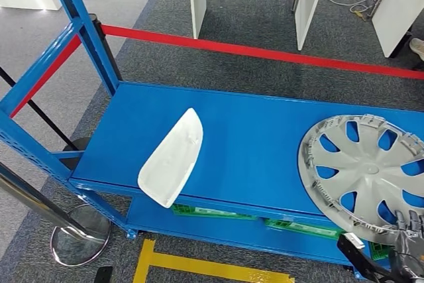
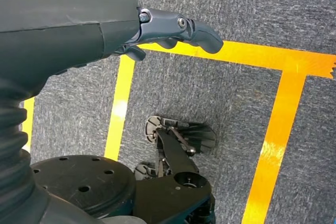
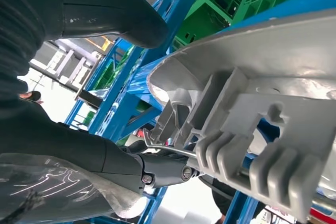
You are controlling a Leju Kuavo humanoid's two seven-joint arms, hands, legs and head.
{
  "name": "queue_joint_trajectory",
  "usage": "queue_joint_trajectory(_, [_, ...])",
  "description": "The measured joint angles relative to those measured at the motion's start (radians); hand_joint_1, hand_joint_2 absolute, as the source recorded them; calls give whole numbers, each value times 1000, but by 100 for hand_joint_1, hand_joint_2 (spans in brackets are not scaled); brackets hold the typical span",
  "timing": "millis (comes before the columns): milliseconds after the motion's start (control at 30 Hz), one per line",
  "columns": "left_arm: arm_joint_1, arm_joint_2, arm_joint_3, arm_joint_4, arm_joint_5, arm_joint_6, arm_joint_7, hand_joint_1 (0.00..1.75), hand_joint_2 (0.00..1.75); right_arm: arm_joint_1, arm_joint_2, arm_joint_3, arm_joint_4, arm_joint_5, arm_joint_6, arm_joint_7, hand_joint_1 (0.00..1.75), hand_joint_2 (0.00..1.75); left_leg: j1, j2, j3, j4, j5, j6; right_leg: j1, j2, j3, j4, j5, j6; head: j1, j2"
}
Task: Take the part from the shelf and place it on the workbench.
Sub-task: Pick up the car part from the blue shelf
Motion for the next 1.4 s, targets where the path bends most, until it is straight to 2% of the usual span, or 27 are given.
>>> queue_joint_trajectory(1400, [0,0,0,0,-2,2,0,0,175,-14,8,0,14,15,7,-11,0,175,0,0,0,0,0,0,0,0,0,0,0,0,0,0])
